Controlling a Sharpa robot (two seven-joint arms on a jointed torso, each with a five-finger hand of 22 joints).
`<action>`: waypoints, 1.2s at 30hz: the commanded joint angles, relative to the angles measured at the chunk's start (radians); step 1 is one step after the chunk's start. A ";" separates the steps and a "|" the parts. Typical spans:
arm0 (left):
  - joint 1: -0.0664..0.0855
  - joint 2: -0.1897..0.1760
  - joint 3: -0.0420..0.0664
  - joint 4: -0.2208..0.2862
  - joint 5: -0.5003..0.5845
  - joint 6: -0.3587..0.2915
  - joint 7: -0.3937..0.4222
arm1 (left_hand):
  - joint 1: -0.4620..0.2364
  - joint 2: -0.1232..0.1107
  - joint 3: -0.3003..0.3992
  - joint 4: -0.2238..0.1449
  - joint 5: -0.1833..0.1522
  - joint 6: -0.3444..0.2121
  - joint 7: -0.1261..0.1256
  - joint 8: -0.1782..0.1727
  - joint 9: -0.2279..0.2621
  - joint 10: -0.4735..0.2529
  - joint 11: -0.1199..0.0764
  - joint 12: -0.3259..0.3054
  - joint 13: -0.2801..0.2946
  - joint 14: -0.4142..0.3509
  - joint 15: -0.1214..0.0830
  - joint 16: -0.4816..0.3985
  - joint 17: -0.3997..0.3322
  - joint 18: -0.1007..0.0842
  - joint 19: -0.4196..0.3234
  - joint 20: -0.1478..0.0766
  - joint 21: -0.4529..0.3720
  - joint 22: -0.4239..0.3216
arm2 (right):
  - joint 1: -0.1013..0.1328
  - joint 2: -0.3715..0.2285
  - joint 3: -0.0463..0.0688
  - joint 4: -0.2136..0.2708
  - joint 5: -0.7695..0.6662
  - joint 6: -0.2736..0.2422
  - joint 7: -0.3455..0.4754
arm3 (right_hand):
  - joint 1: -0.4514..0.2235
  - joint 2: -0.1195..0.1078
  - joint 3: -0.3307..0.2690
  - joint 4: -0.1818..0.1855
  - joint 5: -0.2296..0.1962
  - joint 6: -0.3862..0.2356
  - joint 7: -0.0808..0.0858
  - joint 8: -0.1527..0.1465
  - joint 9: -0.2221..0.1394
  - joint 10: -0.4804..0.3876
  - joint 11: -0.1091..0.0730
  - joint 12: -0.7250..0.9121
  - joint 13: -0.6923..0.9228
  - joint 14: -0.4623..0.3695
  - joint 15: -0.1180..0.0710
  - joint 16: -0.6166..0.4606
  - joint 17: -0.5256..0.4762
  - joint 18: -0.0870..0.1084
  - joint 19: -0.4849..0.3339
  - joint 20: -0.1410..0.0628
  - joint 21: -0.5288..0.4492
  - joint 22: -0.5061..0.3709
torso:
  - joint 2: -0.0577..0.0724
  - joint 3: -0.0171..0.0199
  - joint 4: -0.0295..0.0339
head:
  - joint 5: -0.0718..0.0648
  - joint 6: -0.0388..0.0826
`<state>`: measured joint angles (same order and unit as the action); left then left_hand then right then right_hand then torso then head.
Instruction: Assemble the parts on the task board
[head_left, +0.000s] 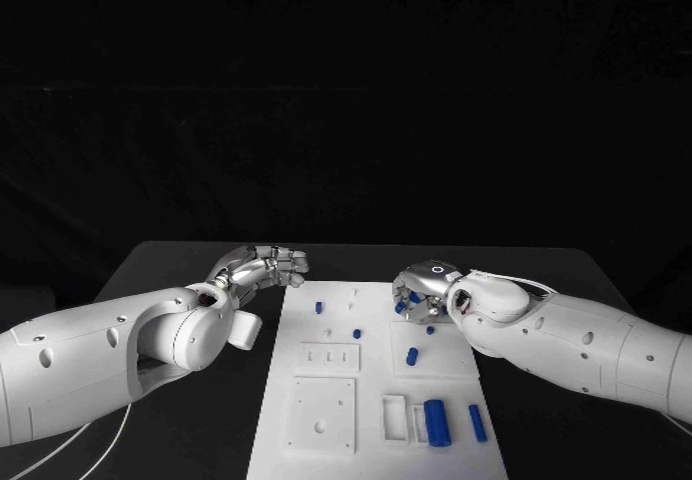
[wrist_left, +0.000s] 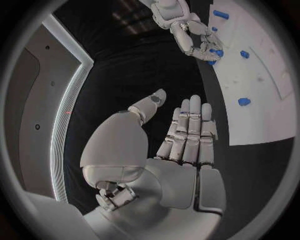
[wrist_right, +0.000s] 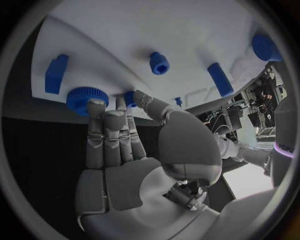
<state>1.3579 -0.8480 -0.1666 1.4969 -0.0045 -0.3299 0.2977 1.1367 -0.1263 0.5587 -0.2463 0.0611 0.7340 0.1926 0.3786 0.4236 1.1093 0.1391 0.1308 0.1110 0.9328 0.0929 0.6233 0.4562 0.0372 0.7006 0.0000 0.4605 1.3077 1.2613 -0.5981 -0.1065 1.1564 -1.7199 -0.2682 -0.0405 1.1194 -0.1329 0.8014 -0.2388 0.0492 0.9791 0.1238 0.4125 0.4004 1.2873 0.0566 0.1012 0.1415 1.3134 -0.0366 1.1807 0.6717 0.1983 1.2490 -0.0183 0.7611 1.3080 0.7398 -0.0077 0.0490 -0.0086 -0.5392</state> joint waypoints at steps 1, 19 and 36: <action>0.004 0.002 0.001 -0.001 -0.005 0.011 0.004 | -0.007 0.000 0.000 -0.006 0.001 0.007 0.005 -0.004 -0.002 0.002 0.005 -0.005 -0.002 0.001 -0.002 -0.001 0.001 -0.008 -0.001 -0.009 0.005 0.018 | -0.005 -0.004 -0.003 0.018 -0.028 -0.013 -0.036 | 0.001 0.006 0.008 0.000 0.000 0.013 -0.005 0.008 0.009 0.010 0.000 0.004 0.003 -0.014 -0.020 0.004 -0.001 0.064 0.008 -0.002 0.008 0.025 | 0.001 -0.0004 -0.0001 | 0.000 0.004; 0.005 0.001 0.001 0.001 -0.005 0.005 0.002 | -0.003 0.000 0.004 -0.012 0.002 0.008 0.005 -0.005 -0.002 0.003 0.005 -0.008 -0.002 0.002 -0.003 -0.001 0.003 -0.008 0.000 -0.009 0.006 0.018 | 0.004 0.024 0.008 0.075 -0.177 -0.124 -0.123 | 0.003 -0.012 0.034 0.002 0.000 0.025 -0.011 0.011 0.017 0.022 -0.003 0.000 0.013 -0.013 -0.023 0.015 -0.004 0.064 0.009 -0.003 0.033 0.023 | 0.006 -0.0012 0.0015 | 0.005 0.029; 0.006 0.008 0.001 0.004 -0.007 0.002 0.002 | -0.002 0.000 0.005 -0.014 0.003 0.008 0.005 -0.006 -0.002 0.004 0.006 -0.010 -0.002 0.002 -0.003 -0.001 0.003 -0.009 0.000 -0.009 0.006 0.018 | 0.007 0.094 0.008 0.053 -0.325 -0.172 -0.172 | 0.013 -0.040 0.051 0.027 0.000 0.036 -0.015 0.011 0.022 0.030 -0.005 -0.005 0.020 -0.012 -0.025 0.025 -0.007 0.064 0.010 -0.006 0.051 0.022 | 0.011 -0.0063 0.0113 | 0.014 0.050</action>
<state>1.3590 -0.8424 -0.1666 1.4970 -0.0066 -0.3312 0.2936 1.1367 -0.1262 0.5613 -0.2544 0.0611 0.7340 0.1926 0.3787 0.4230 1.1093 0.1391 0.1267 0.1103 0.9329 0.0929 0.6233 0.4579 0.0362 0.7007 0.0001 0.4605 1.3074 1.2668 -0.5094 -0.0988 1.2147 -1.9912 -0.4226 -0.1889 1.1227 -0.1702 0.8504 -0.2167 0.0465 1.0034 0.1159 0.4181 0.4005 1.3106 0.0517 0.0992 0.1620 1.3104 -0.0493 1.2001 0.6658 0.1984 1.2525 -0.0214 0.8090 1.3076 0.7489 -0.0116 0.0559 0.0052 -0.4919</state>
